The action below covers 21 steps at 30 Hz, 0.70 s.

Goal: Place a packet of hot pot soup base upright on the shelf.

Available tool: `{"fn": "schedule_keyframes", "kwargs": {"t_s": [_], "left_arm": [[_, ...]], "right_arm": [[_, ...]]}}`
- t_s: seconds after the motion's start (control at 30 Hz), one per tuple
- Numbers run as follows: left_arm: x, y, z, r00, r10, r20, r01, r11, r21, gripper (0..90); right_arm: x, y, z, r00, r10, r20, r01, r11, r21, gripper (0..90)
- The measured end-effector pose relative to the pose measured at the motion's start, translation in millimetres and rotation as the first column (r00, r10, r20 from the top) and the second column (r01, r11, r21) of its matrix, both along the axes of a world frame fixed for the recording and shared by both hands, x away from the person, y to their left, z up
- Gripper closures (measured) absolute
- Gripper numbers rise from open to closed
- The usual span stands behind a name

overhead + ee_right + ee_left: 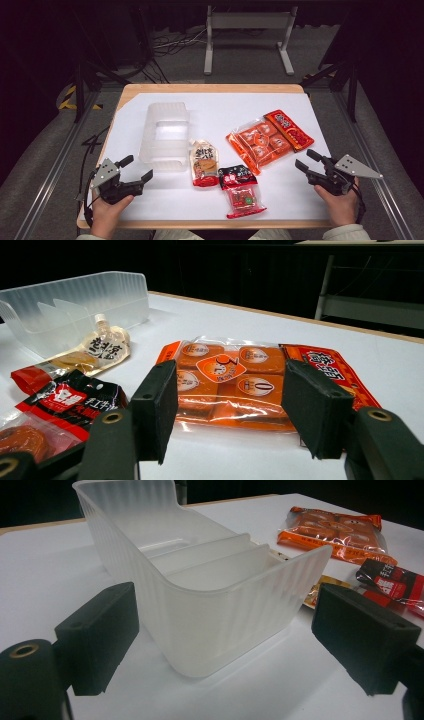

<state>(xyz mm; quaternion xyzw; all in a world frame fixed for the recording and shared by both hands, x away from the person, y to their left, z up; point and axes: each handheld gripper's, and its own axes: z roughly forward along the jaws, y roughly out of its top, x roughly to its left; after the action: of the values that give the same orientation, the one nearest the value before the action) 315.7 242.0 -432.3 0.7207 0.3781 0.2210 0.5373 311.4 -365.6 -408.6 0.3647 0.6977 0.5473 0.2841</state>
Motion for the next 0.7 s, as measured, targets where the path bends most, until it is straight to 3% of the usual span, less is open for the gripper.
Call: {"fn": "schedule_keyframes", "kwargs": {"t_s": [0.13,0.27,0.37,0.5,0.7], "left_arm": [[1.2,-0.1,0.0,0.9994,0.017,-0.029,-0.017,0.9999,0.001,12.8],[2.8,-2.5,-0.6,0.9990,0.018,-0.040,-0.017,0.9998,0.013,12.9],[3.9,-3.1,-0.9,0.9991,0.015,-0.039,-0.014,0.9998,0.015,13.0],[5.9,-3.7,-1.8,0.9976,0.027,-0.063,-0.026,0.9996,0.015,13.0],[5.7,-4.0,-1.9,0.9974,0.033,-0.064,-0.032,0.9993,0.021,13.1]], "right_arm": [[0.4,0.4,0.6,1.0000,-0.003,-0.009,0.003,1.000,-0.006,38.5],[1.8,-2.8,4.6,0.9993,-0.030,0.022,0.031,0.999,-0.029,38.5],[7.2,-5.9,5.7,0.9992,-0.039,-0.013,0.038,0.999,-0.016,38.3],[16.8,-10.6,3.6,0.9980,-0.056,-0.030,0.055,0.998,-0.018,36.8],[26.3,-18.6,5.8,0.9948,-0.093,-0.041,0.093,0.996,0.002,35.7]]}}
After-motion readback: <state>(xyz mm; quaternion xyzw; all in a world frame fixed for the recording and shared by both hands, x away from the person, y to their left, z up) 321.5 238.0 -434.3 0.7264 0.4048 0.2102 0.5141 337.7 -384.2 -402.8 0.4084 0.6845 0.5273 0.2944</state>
